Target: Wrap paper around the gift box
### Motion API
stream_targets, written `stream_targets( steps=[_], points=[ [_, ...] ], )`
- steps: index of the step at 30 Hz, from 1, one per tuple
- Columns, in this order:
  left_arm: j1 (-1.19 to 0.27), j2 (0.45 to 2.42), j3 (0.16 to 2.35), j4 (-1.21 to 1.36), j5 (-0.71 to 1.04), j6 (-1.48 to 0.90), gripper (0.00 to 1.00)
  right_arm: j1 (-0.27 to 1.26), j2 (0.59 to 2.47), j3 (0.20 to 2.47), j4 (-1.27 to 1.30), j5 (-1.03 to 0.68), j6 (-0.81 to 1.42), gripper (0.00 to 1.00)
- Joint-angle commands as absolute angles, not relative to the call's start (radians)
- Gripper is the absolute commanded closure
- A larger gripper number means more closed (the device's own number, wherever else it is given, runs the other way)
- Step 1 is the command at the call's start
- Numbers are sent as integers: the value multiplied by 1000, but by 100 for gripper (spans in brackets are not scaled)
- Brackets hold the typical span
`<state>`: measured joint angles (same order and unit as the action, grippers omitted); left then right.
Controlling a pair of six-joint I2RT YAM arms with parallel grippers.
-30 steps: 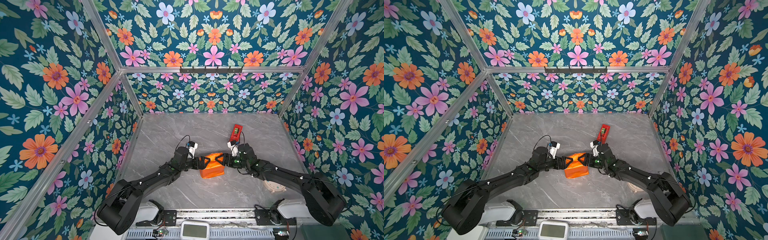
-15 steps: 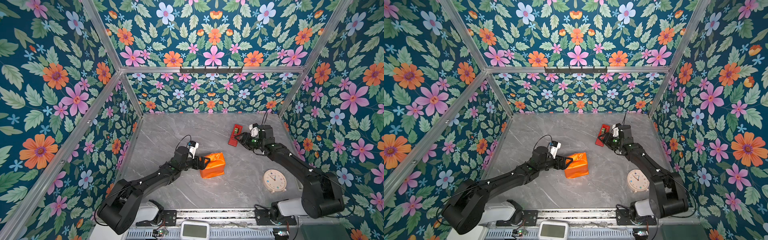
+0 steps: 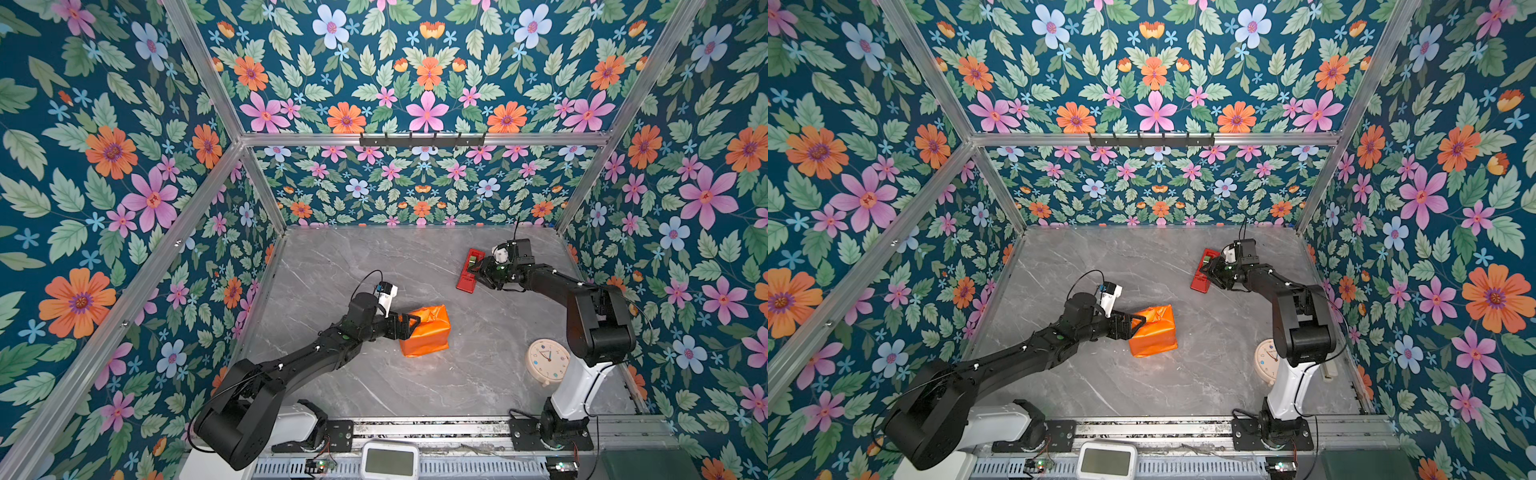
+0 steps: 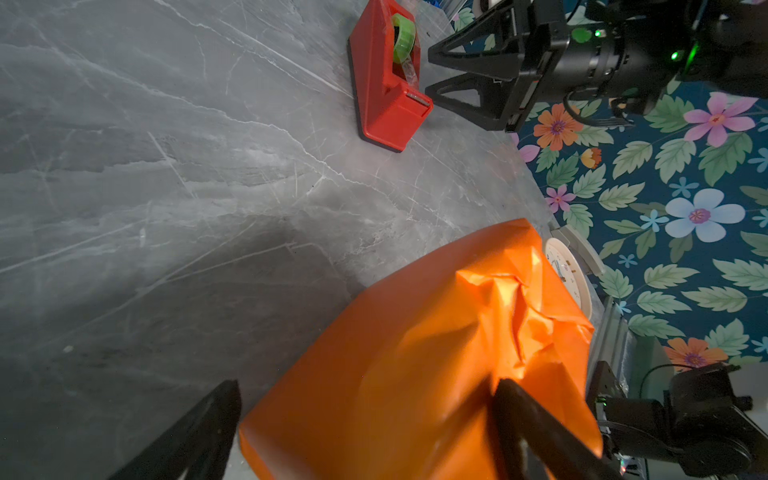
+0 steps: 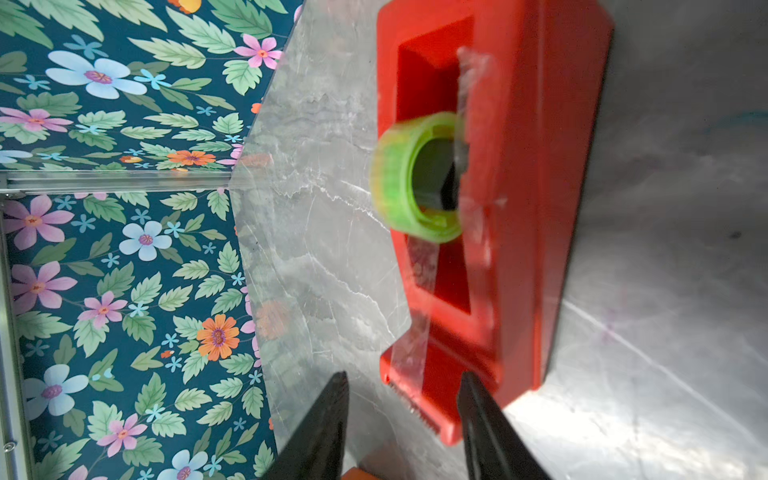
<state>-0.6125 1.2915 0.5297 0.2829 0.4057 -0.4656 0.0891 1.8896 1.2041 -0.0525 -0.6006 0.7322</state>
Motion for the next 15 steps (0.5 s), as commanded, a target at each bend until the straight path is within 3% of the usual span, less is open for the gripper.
stream_targets(
  steps=[1, 8, 15],
  points=[
    [-614, 1298, 517, 100, 379, -413, 4, 89, 1921, 1222, -38, -635, 724, 56],
    [-614, 1301, 520, 100, 377, -410, 4, 89, 1997, 1220, 46, -693, 786, 66],
    [-614, 1295, 518, 99, 377, -410, 4, 81, 2012, 1163, 203, -724, 914, 93]
  ],
)
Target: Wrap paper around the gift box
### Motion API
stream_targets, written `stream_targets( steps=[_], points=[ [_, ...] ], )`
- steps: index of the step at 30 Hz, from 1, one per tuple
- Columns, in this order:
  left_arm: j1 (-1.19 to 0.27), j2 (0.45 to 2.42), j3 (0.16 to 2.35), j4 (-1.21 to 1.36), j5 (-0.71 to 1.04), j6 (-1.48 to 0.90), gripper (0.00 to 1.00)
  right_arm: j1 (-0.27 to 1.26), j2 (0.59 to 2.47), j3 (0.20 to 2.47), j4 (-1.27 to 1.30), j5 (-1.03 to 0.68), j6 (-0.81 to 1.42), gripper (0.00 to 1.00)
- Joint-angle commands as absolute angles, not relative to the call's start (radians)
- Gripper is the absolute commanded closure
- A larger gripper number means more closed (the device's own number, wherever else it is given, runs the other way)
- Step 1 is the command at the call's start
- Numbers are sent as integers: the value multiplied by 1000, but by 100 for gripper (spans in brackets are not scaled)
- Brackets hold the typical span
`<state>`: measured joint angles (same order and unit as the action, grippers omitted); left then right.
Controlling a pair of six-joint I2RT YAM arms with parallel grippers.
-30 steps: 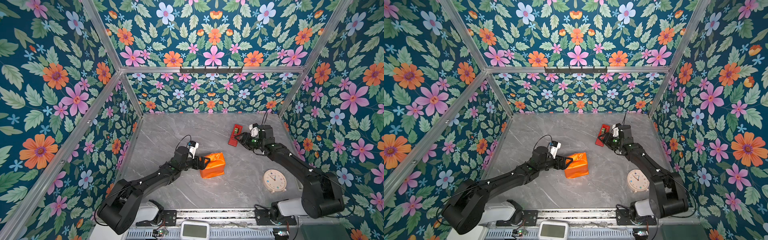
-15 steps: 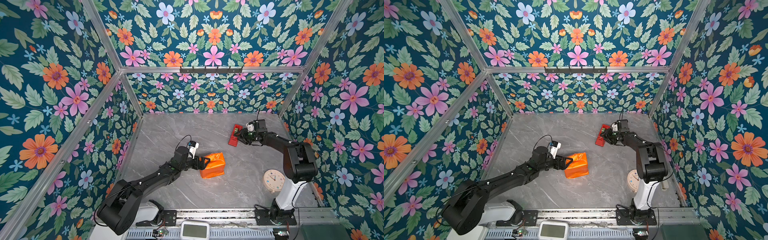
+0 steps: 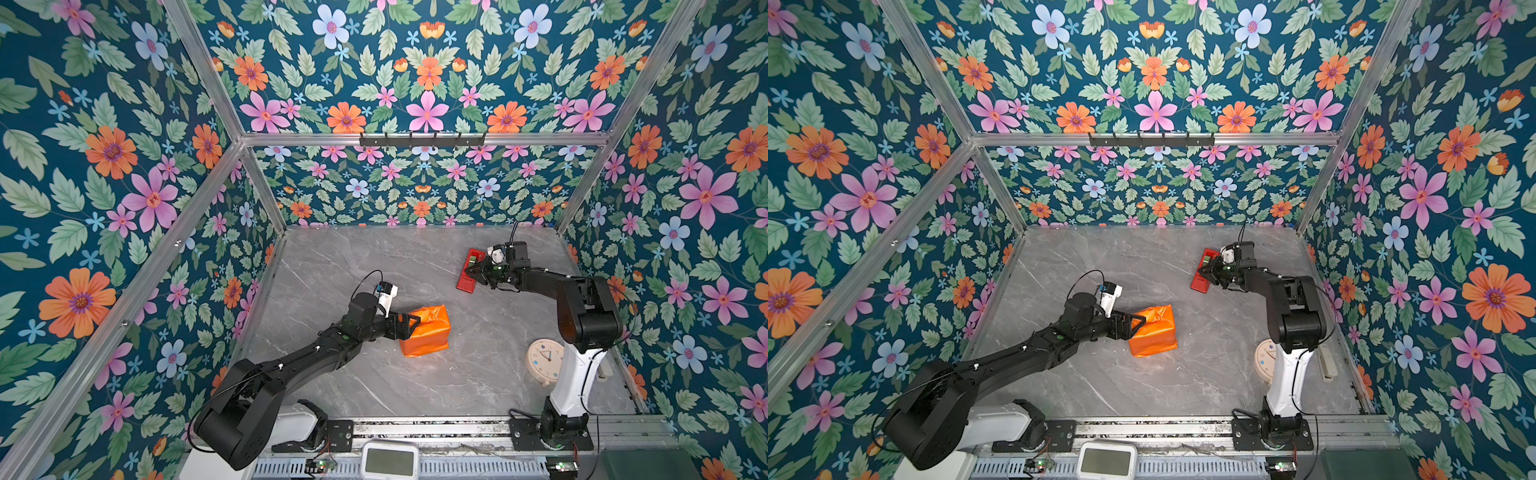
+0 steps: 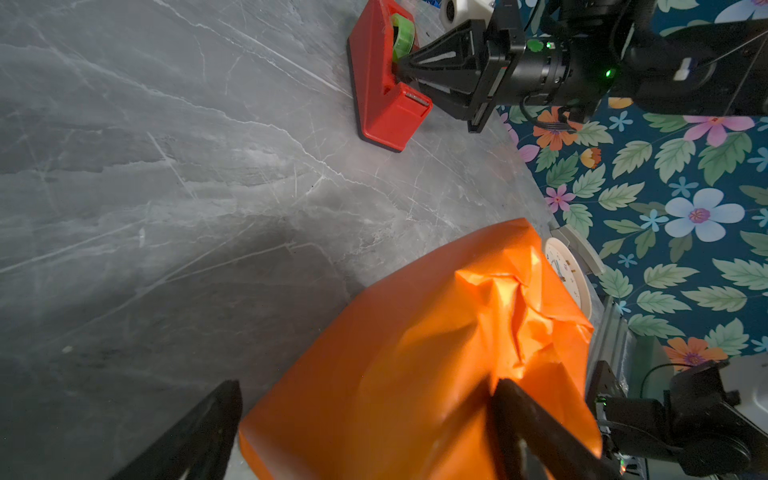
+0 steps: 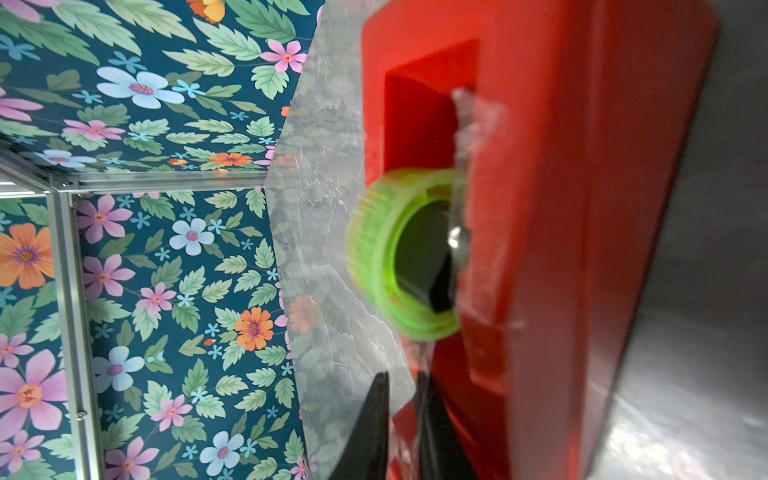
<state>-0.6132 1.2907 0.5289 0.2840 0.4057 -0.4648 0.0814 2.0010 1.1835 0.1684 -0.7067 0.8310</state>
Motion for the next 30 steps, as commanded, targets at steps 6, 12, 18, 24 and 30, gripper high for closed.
stream_targets(
  steps=[6, 12, 18, 24, 30],
  points=[
    [-614, 1299, 517, 101, 374, -409, 5, 60, 2009, 1126, 480, -813, 1090, 100],
    [-614, 1299, 520, 104, 376, -408, 5, 64, 1967, 1075, 728, -874, 1266, 100],
    [-614, 1301, 522, 107, 377, -410, 5, 96, 1913, 984, 769, -878, 1277, 100],
    [-614, 1298, 520, 104, 376, -408, 5, 130, 1836, 863, 775, -830, 1258, 100],
    [-614, 1296, 520, 104, 376, -409, 6, 151, 1798, 772, 735, -777, 1215, 100]
  ],
)
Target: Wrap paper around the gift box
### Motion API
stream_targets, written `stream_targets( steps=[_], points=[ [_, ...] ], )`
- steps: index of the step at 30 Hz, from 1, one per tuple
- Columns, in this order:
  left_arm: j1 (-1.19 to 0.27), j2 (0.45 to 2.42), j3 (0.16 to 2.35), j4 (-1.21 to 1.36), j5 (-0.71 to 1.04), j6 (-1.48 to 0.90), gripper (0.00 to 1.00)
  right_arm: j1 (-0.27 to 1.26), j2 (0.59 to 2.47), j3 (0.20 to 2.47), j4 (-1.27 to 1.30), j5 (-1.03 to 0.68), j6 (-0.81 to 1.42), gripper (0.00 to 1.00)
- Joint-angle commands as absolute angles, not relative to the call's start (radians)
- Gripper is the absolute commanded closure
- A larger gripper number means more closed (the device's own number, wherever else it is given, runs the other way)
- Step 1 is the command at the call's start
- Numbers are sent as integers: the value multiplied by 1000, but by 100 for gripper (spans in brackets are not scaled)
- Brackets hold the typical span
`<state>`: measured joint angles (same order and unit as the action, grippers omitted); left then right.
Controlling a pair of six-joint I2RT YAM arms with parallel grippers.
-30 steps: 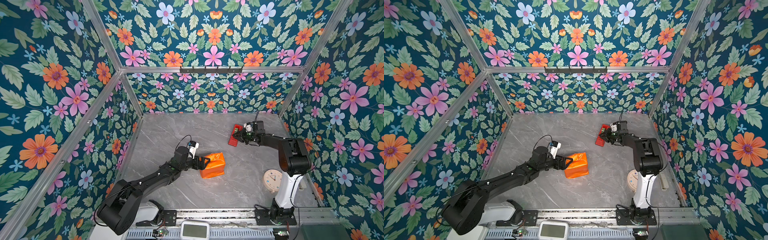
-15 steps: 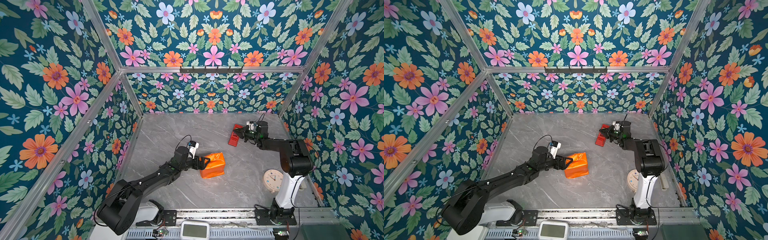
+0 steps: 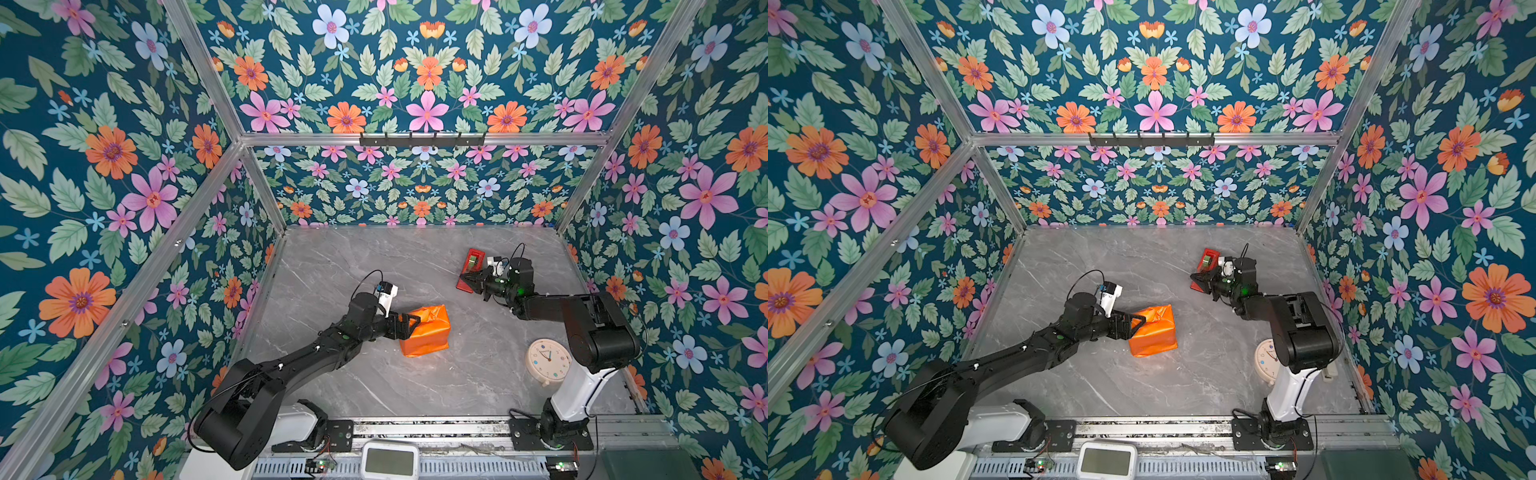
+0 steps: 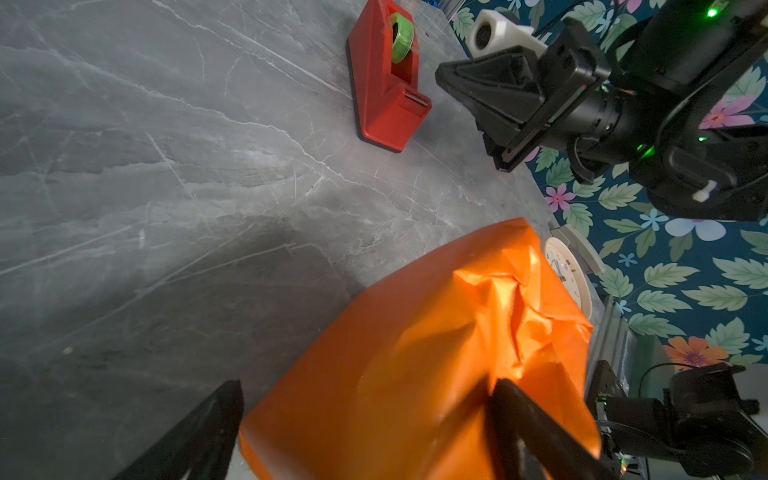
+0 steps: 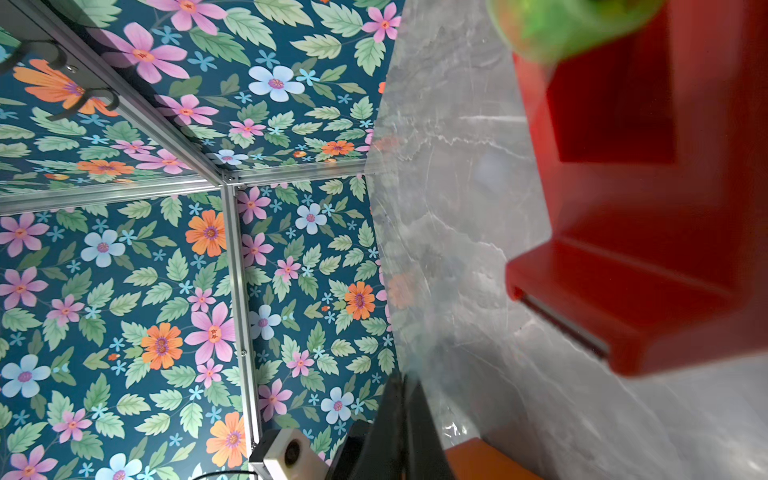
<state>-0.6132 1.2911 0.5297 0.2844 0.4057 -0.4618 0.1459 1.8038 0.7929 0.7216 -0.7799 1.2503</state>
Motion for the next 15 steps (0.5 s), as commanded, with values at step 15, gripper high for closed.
stream_targets(
  steps=[15],
  points=[
    [-614, 1301, 517, 104, 377, -408, 6, 145, 1904, 711, 600, -588, 1119, 100]
  ],
)
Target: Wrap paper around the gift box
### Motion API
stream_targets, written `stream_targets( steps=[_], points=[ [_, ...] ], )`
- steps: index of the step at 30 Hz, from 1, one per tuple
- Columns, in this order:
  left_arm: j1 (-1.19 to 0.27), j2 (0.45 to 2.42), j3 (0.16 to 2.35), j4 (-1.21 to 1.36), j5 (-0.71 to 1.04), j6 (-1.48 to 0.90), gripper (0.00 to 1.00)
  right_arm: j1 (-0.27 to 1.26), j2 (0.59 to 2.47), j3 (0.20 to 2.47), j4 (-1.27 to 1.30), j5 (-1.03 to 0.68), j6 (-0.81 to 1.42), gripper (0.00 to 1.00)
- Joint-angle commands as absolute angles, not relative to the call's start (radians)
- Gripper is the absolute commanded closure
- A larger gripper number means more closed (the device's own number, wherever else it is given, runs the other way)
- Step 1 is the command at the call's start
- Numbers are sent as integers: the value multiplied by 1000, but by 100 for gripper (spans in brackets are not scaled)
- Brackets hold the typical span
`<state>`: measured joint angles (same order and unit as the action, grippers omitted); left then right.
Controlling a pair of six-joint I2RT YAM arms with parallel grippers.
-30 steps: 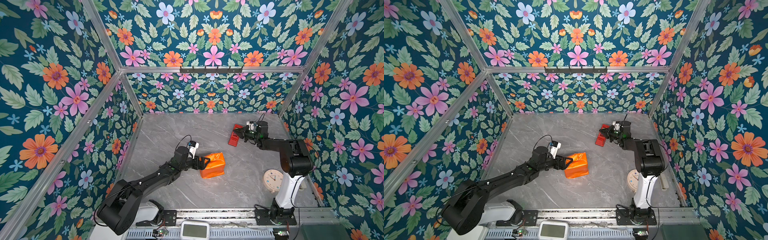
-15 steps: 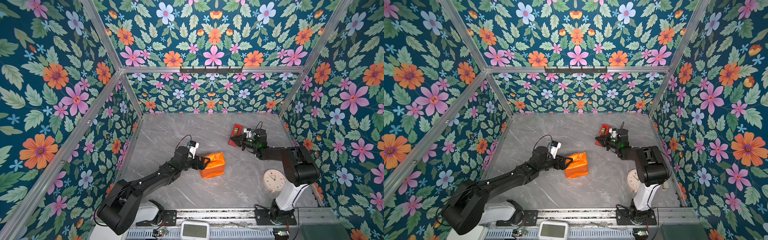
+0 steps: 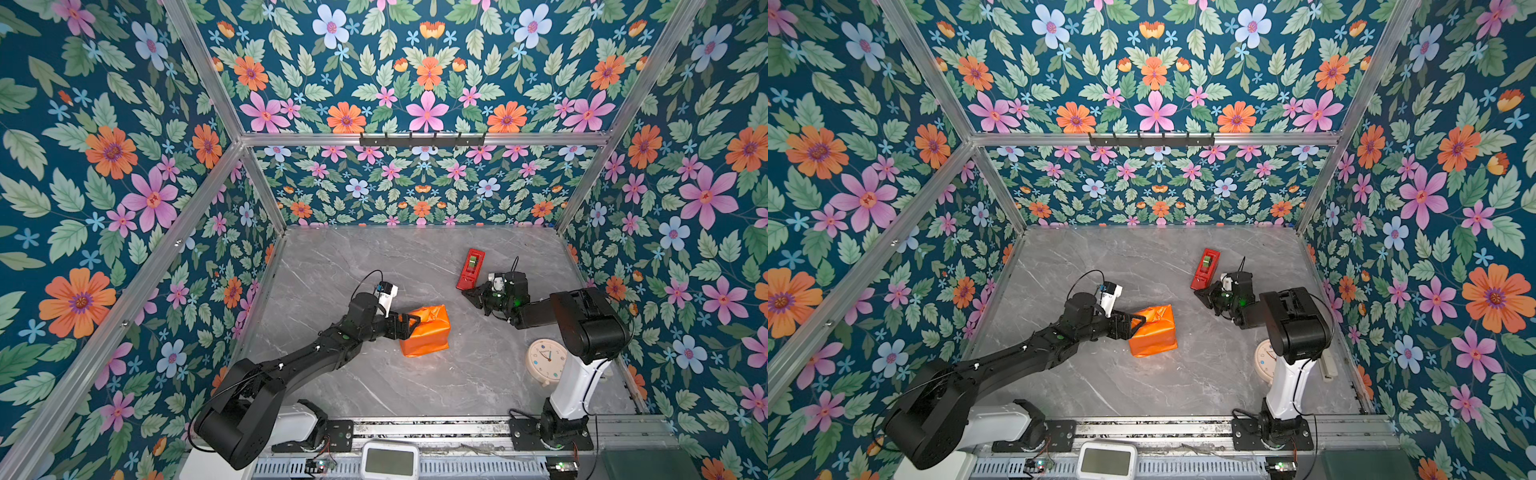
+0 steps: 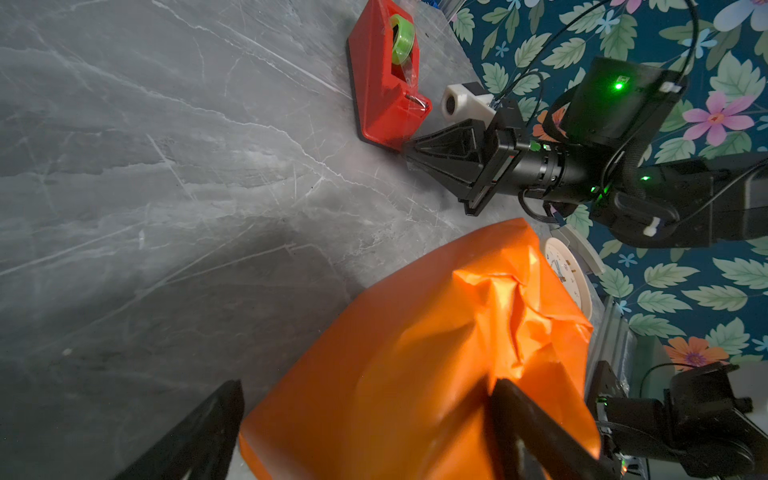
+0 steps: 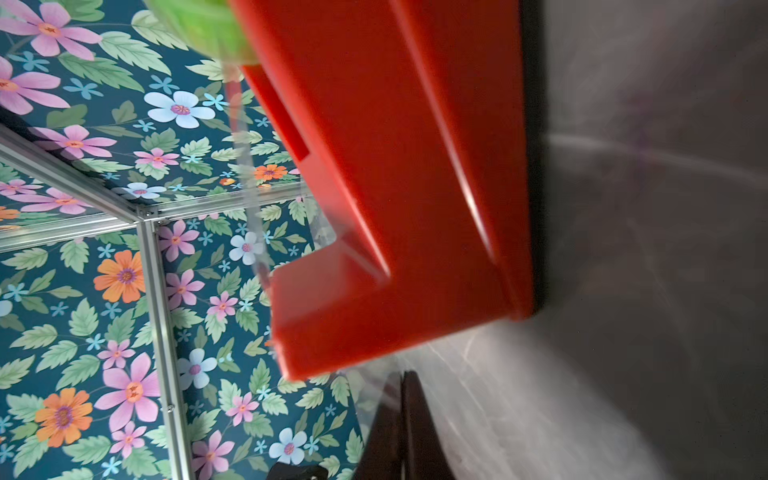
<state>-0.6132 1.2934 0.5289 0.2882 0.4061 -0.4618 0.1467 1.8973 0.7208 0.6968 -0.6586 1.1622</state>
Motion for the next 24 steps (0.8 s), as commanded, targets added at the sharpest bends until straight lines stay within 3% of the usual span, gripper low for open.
stream_targets(
  steps=[1, 7, 14, 20, 24],
  points=[
    [-614, 1299, 517, 104, 378, -408, 6, 144, 1907, 710, 588, -573, 1115, 100],
    [-614, 1301, 514, 107, 376, -408, 6, 142, 1892, 706, 546, -546, 1090, 100],
    [-614, 1308, 511, 112, 379, -408, 6, 161, 1673, 628, 538, -735, 997, 100],
    [-615, 1304, 511, 104, 372, -405, 6, 278, 1261, 621, 113, -812, 821, 100],
    [-615, 1304, 515, 103, 372, -406, 6, 386, 1110, 730, -146, -830, 748, 100]
  ],
)
